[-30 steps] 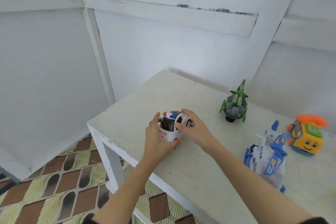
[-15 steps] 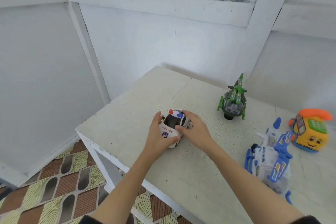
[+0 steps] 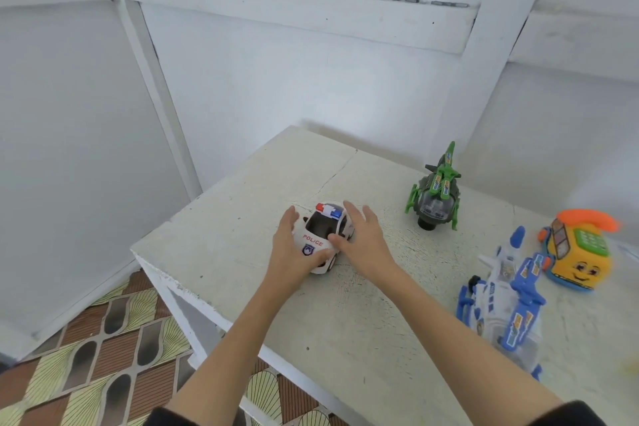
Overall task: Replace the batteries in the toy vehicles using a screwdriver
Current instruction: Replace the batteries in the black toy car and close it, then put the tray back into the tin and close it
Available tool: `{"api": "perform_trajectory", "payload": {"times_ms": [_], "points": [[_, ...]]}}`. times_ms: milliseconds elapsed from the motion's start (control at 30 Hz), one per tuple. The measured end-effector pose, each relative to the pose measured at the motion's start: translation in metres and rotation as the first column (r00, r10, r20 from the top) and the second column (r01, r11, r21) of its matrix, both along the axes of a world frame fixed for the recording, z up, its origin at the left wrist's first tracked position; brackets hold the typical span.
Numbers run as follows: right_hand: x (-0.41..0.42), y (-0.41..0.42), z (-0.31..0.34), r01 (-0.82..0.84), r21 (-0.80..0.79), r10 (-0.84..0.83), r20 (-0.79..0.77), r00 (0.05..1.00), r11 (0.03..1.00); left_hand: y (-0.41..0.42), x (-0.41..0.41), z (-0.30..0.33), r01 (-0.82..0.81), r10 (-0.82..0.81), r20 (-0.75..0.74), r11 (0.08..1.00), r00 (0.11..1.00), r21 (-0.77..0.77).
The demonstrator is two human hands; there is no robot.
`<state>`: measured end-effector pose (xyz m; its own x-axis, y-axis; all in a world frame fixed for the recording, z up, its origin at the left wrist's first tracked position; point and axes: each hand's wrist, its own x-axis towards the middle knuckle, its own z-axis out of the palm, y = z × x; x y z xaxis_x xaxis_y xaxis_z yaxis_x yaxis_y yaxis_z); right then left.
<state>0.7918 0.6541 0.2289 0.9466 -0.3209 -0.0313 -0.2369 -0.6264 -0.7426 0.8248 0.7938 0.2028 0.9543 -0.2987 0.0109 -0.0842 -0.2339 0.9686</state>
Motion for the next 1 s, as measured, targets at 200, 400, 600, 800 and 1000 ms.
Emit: {"api": "perform_trajectory", "payload": {"times_ms": [200, 400, 600, 800, 1000], "points": [[-0.041, 0.002, 0.039, 0.048, -0.123, -0.013, 0.277, 0.961, 0.991, -0.002, -0.027, 0.04, -0.22, 0.244, 0.106, 0.955, 0.964, -0.2], [-0.116, -0.035, 0.076, 0.007, -0.197, 0.089, 0.472, 0.877, 0.98, -0.061, -0.091, 0.08, -0.028, 0.084, 0.163, 0.948, 0.983, -0.318], [-0.217, -0.113, 0.095, 0.066, -0.228, 0.074, 0.555, 0.829, 0.971, -0.139, -0.175, 0.111, 0.098, 0.015, 0.274, 0.914, 0.962, -0.393], [-0.349, -0.222, 0.082, 0.095, -0.235, 0.024, 0.457, 0.889, 0.967, -0.233, -0.293, 0.112, 0.21, -0.094, 0.3, 0.899, 0.949, -0.384], [-0.432, -0.292, 0.065, 0.1, -0.245, -0.008, 0.35, 0.937, 0.964, -0.289, -0.369, 0.096, 0.283, -0.201, 0.294, 0.921, 0.934, -0.267]]}}
